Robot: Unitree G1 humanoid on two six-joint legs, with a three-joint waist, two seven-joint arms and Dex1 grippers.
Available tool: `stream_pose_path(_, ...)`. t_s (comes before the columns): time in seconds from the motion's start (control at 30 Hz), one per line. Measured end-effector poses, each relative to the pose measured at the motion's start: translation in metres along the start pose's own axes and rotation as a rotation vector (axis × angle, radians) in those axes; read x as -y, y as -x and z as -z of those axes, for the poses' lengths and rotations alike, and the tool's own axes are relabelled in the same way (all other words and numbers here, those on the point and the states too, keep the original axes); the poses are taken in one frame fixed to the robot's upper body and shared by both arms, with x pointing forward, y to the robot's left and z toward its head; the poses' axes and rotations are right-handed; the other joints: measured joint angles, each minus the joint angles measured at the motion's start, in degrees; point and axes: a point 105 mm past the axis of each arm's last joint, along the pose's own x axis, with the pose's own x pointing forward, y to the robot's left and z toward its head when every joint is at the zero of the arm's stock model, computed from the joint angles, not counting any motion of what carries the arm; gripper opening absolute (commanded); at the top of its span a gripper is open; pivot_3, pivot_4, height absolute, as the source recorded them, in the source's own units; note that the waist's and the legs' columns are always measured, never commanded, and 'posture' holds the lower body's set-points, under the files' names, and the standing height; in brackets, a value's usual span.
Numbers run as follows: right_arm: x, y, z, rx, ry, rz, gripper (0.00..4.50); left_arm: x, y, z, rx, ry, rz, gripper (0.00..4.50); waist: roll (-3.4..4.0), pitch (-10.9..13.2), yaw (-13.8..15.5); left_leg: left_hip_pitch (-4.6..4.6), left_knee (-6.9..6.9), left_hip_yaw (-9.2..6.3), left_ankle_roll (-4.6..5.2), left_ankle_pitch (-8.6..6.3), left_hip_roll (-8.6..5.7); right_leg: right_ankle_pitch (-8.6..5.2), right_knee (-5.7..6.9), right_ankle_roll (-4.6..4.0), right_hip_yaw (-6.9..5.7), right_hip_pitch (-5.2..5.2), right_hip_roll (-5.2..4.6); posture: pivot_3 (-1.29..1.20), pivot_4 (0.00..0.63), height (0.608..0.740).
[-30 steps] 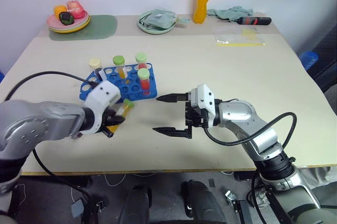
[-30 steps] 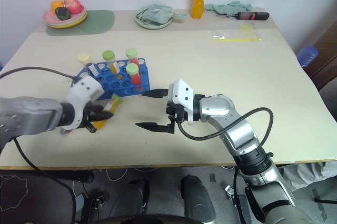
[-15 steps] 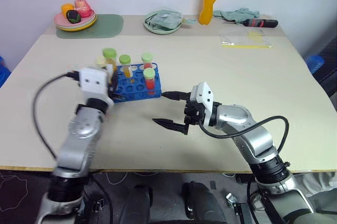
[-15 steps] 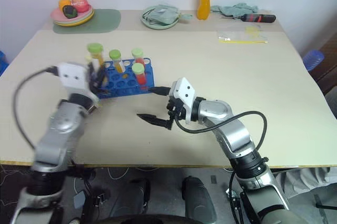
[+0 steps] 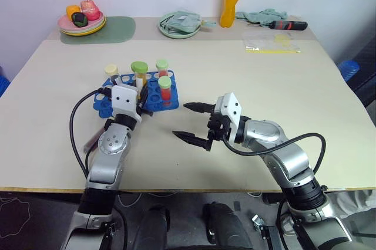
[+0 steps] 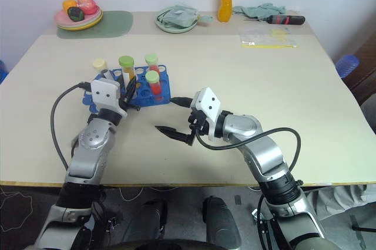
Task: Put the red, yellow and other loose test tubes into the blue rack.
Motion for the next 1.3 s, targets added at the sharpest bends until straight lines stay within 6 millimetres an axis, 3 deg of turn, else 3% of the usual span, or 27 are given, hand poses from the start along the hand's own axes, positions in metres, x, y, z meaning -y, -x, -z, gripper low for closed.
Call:
stream_pose_path(0.47,0.0,0.0,0.0,-0.004,-0.015,0.004,4.5,0.0,-0.003,0.006,0.033,0.015,-0.012,0.83,0.0,0.0,-0.03,0.01,0.01,-0.02,0.0,0.0,0.0,0.01,0.0,0.01,-0.01,0.02,0.01,0.0,0.15,0.74)
stream_pose_path(0.5,0.0,0.0,0.0,-0.004,-0.015,0.004,4.5,0.0,-0.002,0.006,0.034,0.016,-0.01,1.76,0.0,0.0,-0.05,0.01,0.01,-0.02,0.0,0.0,0.0,0.01,0.0,0.01,-0.01,0.02,0.0,0.0,0.15,0.74)
stream_pose_path(0.53,-0.001,0.0,0.0,-0.003,-0.017,0.003,4.5,0.0,-0.002,0.006,0.032,0.021,-0.009,2.02,0.0,0.0,-0.06,0.01,0.01,-0.02,0.0,0.0,0.0,0.01,0.0,0.01,-0.01,0.02,0.0,0.0,0.15,0.74)
stream_pose_path(0.7,-0.002,-0.001,-0.002,0.0,-0.019,-0.002,4.5,-0.006,0.005,0.009,0.022,0.046,-0.032,4.46,0.0,0.0,-0.01,0.0,0.01,-0.03,0.0,0.0,0.0,0.01,0.01,0.01,-0.02,0.01,0.01,0.0,0.15,0.74)
stream_pose_path(0.83,-0.004,-0.002,-0.003,0.008,-0.023,-0.006,4.5,-0.016,0.005,-0.005,0.064,0.04,-0.053,4.46,0.0,0.0,0.01,0.01,0.01,-0.03,0.0,0.0,0.0,0.01,0.01,0.01,-0.02,0.02,0.0,0.0,0.15,0.74)
stream_pose_path(1.13,-0.007,-0.005,-0.005,0.023,-0.04,-0.016,4.5,-0.022,0.01,-0.008,0.035,0.037,-0.048,4.46,0.0,0.0,-0.17,0.01,0.0,-0.04,0.0,0.0,0.01,0.01,0.01,0.01,-0.02,0.02,0.02,0.0,0.15,0.74)
stream_pose_path(1.2,-0.006,-0.004,-0.005,0.02,-0.038,-0.012,4.5,-0.033,0.017,-0.018,0.036,0.038,-0.053,4.46,0.0,0.0,-0.36,0.01,-0.01,-0.04,0.0,0.0,0.04,0.0,0.03,0.01,-0.02,-0.01,0.04,0.0,0.15,0.74)
stream_pose_path(1.3,-0.006,-0.003,-0.004,0.017,-0.035,-0.009,4.5,-0.063,0.03,-0.048,0.073,0.036,-0.081,4.46,0.0,0.0,-0.34,0.02,-0.01,-0.06,0.0,0.0,0.05,0.0,0.06,0.0,-0.02,-0.01,0.06,0.0,0.15,0.74)
